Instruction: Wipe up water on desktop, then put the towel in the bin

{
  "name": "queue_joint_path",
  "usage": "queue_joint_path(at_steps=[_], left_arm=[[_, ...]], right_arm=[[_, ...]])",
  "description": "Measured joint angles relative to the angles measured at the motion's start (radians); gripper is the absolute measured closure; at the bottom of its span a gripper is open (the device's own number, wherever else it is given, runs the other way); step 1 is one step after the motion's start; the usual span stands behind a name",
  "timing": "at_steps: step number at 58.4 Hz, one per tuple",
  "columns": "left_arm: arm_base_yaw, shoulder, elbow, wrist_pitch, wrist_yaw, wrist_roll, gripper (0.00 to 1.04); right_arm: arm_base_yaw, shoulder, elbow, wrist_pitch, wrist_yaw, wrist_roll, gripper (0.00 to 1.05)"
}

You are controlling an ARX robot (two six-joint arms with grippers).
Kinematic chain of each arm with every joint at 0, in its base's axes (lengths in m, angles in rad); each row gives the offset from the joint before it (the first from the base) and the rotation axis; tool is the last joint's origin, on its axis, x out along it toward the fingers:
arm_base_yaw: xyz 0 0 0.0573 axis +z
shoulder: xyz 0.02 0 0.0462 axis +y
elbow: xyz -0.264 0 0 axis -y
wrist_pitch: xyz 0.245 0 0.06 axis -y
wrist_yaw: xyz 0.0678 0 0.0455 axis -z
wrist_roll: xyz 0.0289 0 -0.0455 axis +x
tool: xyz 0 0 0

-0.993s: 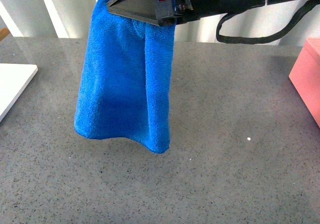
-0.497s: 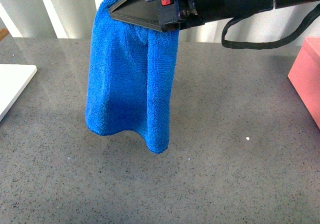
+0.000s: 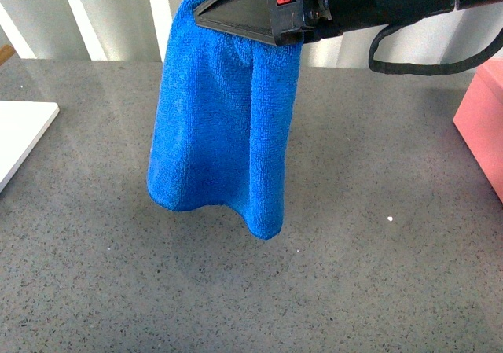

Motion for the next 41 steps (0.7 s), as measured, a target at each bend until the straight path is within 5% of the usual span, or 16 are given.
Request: queue_joint_path(at_steps=[41], left_arm=[[0.0,-0.357,0.0,-0.341,0.0,0.0,1.01]], right_arm=[[-0.043,-0.035,-0.018,-0.091,0.016,-0.057,0.97]])
